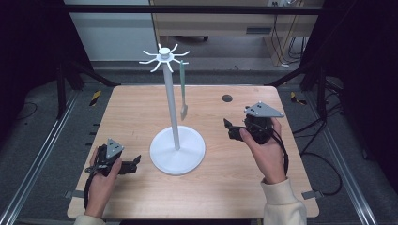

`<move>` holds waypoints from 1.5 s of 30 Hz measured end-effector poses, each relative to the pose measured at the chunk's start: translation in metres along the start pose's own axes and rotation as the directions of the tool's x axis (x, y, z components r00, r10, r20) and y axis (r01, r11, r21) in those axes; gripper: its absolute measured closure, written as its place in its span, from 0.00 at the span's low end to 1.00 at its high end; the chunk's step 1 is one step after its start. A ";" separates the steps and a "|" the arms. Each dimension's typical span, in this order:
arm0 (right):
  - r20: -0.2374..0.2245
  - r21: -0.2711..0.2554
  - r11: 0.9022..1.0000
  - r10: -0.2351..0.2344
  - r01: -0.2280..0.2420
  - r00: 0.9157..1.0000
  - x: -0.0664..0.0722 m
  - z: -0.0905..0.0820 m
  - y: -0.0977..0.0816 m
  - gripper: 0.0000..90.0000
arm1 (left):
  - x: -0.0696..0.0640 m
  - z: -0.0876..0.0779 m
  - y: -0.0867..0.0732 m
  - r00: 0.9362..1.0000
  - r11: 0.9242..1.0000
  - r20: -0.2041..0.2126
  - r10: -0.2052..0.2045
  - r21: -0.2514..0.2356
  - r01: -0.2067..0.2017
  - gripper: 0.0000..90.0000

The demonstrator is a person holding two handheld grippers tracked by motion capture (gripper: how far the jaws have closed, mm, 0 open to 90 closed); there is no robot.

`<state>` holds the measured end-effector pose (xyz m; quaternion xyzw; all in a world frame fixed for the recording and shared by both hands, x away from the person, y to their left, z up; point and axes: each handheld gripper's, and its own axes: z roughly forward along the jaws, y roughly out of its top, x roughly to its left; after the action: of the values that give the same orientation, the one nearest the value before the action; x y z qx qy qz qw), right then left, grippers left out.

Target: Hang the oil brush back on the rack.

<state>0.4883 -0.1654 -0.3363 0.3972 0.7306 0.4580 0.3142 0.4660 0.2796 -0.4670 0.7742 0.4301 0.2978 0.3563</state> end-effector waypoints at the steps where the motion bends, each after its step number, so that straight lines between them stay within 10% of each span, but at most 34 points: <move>1: 0.006 0.005 1.000 0.002 -0.002 1.000 -0.002 0.002 -0.003 0.17 | 0.000 0.000 0.000 1.000 1.000 0.000 0.000 0.000 0.000 0.03; 45: 0.054 0.133 0.985 0.108 -0.114 0.993 -0.034 0.028 -0.101 0.15 | -0.001 0.003 0.000 1.000 1.000 0.002 0.008 0.011 -0.008 0.03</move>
<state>0.4985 -0.2096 -0.4365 0.4682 0.7294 0.4147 0.2773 0.4676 0.2785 -0.4687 0.7780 0.4283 0.2963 0.3513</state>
